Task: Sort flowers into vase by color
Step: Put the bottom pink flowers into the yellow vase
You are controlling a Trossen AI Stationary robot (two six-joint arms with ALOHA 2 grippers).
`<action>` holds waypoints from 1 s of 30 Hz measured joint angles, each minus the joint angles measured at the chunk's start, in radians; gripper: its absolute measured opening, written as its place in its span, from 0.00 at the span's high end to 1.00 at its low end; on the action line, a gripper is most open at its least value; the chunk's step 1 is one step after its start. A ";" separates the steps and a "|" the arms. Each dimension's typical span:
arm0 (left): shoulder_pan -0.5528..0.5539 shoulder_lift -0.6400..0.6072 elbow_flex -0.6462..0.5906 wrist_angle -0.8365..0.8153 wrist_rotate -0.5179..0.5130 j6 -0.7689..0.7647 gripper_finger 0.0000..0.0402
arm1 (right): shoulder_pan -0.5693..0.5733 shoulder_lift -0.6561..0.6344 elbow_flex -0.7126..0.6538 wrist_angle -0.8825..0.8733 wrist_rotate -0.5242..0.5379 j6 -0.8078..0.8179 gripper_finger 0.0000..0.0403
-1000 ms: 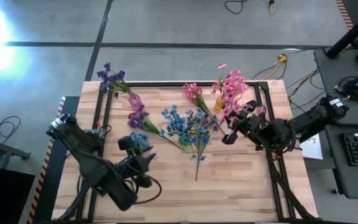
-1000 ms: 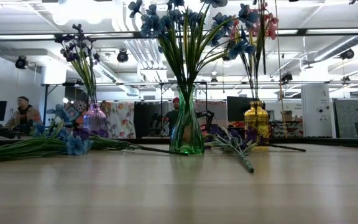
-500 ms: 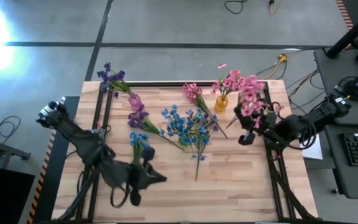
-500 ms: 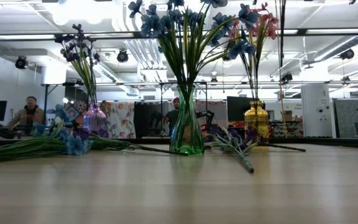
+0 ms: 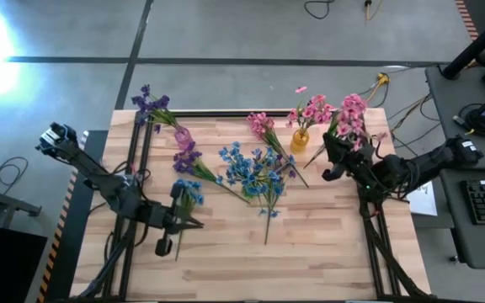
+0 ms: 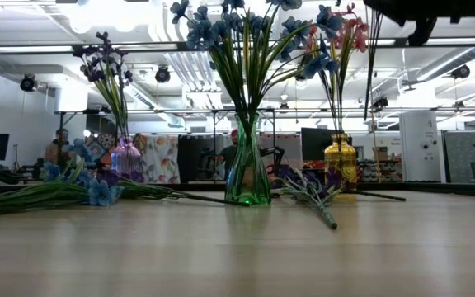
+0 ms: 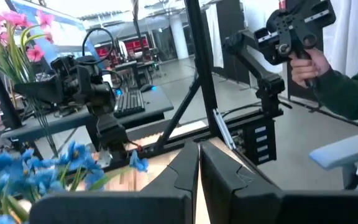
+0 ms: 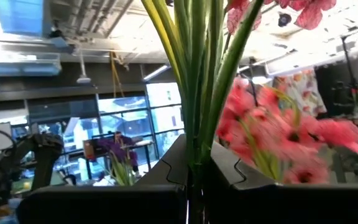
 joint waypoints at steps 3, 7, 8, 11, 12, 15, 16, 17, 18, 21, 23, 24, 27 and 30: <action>0.000 -0.015 -0.016 0.000 -0.001 0.011 1.00 | -0.021 0.001 -0.012 0.001 0.000 0.011 0.96; 0.001 -0.016 -0.022 -0.009 -0.010 0.024 1.00 | -0.025 0.000 -0.014 0.001 0.000 0.001 0.96; 0.001 -0.015 -0.022 -0.012 -0.015 0.024 1.00 | -0.025 0.000 -0.011 0.001 0.000 -0.005 0.96; 0.001 -0.015 -0.020 -0.050 -0.026 0.025 1.00 | -0.025 0.006 0.000 0.002 -0.003 -0.025 0.96; 0.003 -0.014 -0.020 -0.052 -0.026 0.026 1.00 | -0.025 0.006 0.002 0.002 -0.004 -0.029 0.96; 0.007 -0.014 -0.020 -0.050 -0.028 0.028 1.00 | -0.025 0.006 0.002 0.000 -0.003 -0.032 0.96; 0.007 -0.014 -0.020 -0.051 -0.028 0.028 1.00 | -0.025 0.006 0.002 0.000 -0.003 -0.032 0.96; 0.007 -0.014 -0.022 -0.051 -0.028 0.027 1.00 | -0.025 0.006 0.002 0.000 -0.004 -0.032 0.96; 0.007 -0.014 -0.023 -0.050 -0.028 0.025 1.00 | -0.025 0.006 0.002 -0.002 -0.003 -0.031 0.96; 0.007 -0.014 -0.029 -0.050 -0.028 0.012 1.00 | -0.025 0.006 0.002 -0.015 -0.003 -0.031 0.96; 0.007 -0.014 -0.031 -0.046 -0.028 -0.006 1.00 | -0.024 0.006 0.002 -0.018 -0.004 -0.031 0.96; 0.007 -0.014 -0.032 -0.044 -0.028 -0.012 1.00 | -0.024 0.006 0.002 -0.019 -0.004 -0.031 0.96; 0.007 -0.014 -0.033 -0.044 -0.028 -0.032 1.00 | -0.024 0.006 0.002 -0.022 -0.004 -0.025 0.96; 0.007 -0.014 -0.033 -0.034 -0.028 -0.037 1.00 | -0.024 0.006 0.001 -0.022 -0.007 -0.028 0.96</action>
